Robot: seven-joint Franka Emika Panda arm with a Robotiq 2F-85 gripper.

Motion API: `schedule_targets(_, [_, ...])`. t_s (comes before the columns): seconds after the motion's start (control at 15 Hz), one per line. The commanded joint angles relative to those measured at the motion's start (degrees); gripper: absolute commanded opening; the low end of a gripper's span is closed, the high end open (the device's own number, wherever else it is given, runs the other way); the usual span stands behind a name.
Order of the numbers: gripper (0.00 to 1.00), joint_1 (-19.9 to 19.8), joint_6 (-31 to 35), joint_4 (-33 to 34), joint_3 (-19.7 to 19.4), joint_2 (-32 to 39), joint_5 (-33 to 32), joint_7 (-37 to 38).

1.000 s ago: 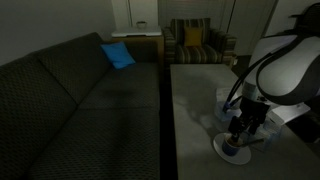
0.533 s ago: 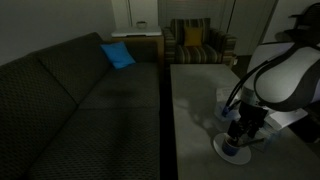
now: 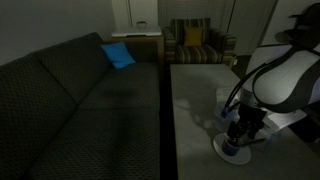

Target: Use the spoon to stir in the cup

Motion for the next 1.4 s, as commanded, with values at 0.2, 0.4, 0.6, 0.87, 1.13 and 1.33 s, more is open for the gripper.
schedule_targets(0.2, [1.00,2.66,-5.55,-3.11,-3.58,-5.42,0.52,5.23])
schedule_targets(0.4, [1.00,-0.39,-10.42,-2.70,-0.73,-6.41,0.54,1.52])
schedule_targets(0.6, [1.00,-4.67,-17.77,-1.07,3.83,-6.26,1.54,-5.17])
schedule_targets(0.87, [1.00,-5.28,-23.11,0.04,3.95,-6.34,2.77,-5.31])
schedule_targets(1.13, [1.00,-5.12,-23.09,0.03,3.42,-6.66,2.99,-5.12])
schedule_targets(1.33, [1.00,-4.98,-23.04,0.10,3.43,-6.55,2.86,-5.29])
